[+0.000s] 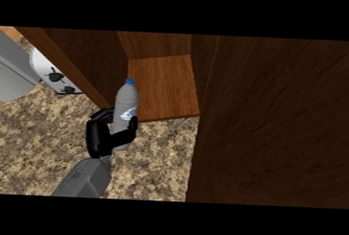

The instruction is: Pick up the bottled water, place it into the cabinet and close the cabinet

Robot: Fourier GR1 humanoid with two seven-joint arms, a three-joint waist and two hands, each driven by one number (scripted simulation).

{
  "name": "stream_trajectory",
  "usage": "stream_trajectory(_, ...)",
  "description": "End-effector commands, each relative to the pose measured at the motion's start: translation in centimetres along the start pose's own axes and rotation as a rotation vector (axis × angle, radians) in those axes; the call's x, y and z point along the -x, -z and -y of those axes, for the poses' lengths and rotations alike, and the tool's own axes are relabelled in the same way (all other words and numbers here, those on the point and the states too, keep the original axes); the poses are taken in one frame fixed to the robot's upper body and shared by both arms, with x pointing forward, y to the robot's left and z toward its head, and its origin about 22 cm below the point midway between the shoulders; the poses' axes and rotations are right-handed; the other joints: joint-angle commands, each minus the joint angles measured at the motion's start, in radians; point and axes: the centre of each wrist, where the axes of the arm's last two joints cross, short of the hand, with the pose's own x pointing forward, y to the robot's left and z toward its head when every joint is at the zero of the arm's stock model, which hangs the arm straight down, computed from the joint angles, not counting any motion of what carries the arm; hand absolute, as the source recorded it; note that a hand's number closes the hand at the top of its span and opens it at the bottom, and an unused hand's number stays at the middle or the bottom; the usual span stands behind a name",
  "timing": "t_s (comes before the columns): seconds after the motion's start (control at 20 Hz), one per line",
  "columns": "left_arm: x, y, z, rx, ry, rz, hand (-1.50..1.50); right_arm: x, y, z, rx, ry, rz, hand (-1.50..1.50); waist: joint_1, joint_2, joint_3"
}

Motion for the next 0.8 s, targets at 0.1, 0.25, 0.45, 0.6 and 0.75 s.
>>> stream_trajectory(0.1,-5.0,5.3,7.0,0.098,-0.063,-0.009,1.5,-0.1,0.3,0.1,-0.022,0.007,0.015,-1.5,-0.062,0.023,-0.016)
stream_trajectory(0.25,-5.1,5.3,6.8,0.096,-0.077,-0.003,-1.5,0.4,0.4,0.5,-0.024,0.019,-0.001,-1.5,-0.06,0.029,-0.016)
stream_trajectory(0.45,-5.0,5.1,6.4,0.068,-0.06,0.025,-1.5,0.3,0.2,0.7,-0.024,0.009,0.002,-1.5,-0.081,0.025,-0.015)
stream_trajectory(0.6,-5.1,5.1,6.4,0.072,-0.056,0.031,-1.5,0.8,0.7,0.7,-0.026,0.029,-0.006,-1.5,-0.067,0.032,-0.016)
stream_trajectory(0.75,-5.3,5.6,5.7,0.065,-0.06,0.025,-1.5,0.2,1.1,0.5,-0.049,0.019,0.02,-1.5,-0.073,0.03,-0.018)
